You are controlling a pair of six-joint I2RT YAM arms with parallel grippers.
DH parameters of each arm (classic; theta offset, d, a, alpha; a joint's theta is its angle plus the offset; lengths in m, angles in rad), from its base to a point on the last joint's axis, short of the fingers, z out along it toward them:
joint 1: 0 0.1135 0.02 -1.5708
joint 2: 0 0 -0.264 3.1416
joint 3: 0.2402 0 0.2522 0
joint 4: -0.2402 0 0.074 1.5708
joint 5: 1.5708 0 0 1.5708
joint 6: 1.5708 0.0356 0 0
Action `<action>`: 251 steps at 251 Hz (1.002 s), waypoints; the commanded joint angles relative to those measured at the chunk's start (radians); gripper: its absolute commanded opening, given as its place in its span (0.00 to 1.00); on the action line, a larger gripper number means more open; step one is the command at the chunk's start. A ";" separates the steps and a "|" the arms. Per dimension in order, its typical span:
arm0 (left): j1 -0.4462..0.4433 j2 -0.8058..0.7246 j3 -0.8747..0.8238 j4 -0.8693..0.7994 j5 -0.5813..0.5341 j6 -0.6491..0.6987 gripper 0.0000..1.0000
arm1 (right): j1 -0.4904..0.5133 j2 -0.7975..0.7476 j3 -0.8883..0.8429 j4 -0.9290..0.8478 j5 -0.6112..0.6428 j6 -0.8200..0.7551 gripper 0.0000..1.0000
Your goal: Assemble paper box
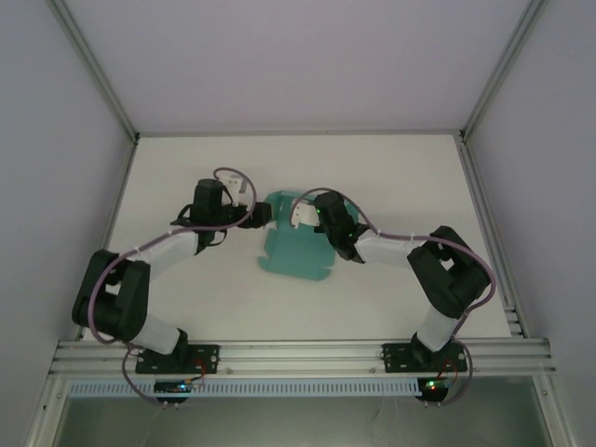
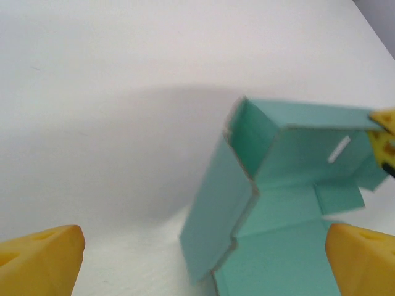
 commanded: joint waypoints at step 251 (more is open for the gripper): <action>-0.148 0.256 -0.065 0.312 -0.059 0.165 0.58 | 0.126 0.033 -0.173 0.335 0.179 -0.248 0.00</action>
